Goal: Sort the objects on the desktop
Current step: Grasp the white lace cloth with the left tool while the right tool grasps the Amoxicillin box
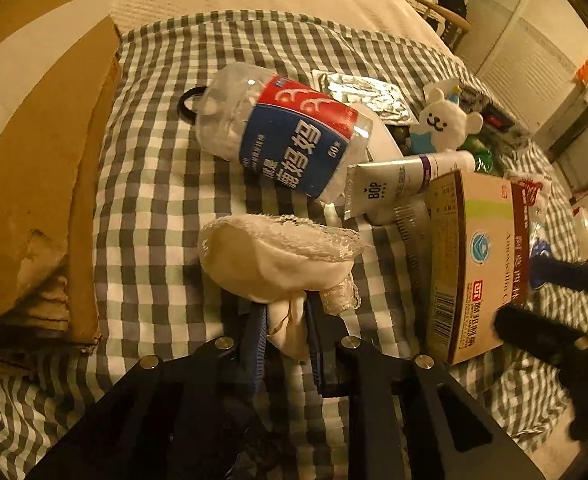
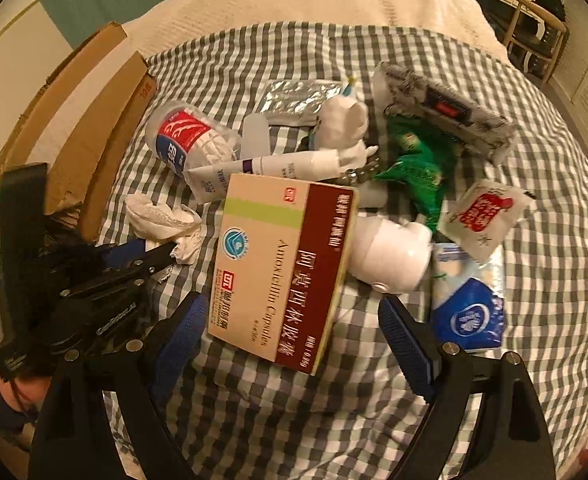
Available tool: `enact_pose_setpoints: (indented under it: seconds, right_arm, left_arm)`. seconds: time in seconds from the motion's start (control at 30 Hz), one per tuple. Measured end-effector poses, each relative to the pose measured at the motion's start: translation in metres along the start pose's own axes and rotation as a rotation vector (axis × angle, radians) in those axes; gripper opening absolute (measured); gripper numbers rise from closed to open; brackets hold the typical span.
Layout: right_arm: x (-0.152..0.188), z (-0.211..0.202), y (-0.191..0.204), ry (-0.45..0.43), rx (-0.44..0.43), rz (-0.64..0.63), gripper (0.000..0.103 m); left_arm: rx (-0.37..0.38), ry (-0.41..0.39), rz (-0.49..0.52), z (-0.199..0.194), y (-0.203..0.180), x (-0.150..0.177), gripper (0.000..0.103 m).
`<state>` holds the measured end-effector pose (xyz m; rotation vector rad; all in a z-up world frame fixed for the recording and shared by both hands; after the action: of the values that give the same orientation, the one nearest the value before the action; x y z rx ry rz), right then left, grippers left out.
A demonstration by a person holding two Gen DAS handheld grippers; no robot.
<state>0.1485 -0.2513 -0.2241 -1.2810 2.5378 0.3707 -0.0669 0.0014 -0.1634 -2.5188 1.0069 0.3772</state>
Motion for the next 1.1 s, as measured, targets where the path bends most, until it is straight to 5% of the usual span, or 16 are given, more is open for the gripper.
enact_pose_setpoints:
  seconds: [0.3,0.4,0.77,0.8,0.83,0.87,1.1]
  right_arm:
    - [-0.003,0.028,0.023,0.057,0.040,-0.009,0.096]
    - [-0.003,0.033,0.017,0.087,0.064,0.043,0.080]
    - [0.011,-0.033,0.006,0.039,0.075,0.094,0.079]
    - [0.012,-0.045,0.009,0.021,0.074,0.092,0.077]
    - [0.012,-0.055,0.011,0.006,0.083,0.083,0.044]
    - [0.011,-0.059,0.017,0.000,0.087,0.072,0.032]
    - [0.038,-0.081,0.036,0.021,0.136,0.000,0.031]
  left_arm:
    - [0.007,0.000,0.011,-0.015,0.002,0.003,0.019]
    - [0.010,-0.009,0.037,-0.023,-0.003,0.005,0.019]
    - [0.042,-0.102,0.063,-0.086,-0.021,0.002,0.019]
    - [0.044,-0.117,0.063,-0.094,-0.022,0.000,0.019]
    - [0.048,-0.133,0.062,-0.104,-0.021,0.000,0.019]
    - [0.046,-0.144,0.065,-0.113,-0.020,-0.001,0.019]
    - [0.020,-0.186,0.076,-0.145,-0.010,0.007,0.019]
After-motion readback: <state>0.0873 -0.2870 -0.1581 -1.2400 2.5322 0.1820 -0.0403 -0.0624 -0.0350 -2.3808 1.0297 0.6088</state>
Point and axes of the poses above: each gripper's, at about its wrist camera, not at the fingertips, and z roughly the way its jaws point, y to its left, x to its underside, the point moved 6 cm from there along z, roughly the way its jaws point, and after that the axes turned 8 degrees about x, right-handed, at the moved point
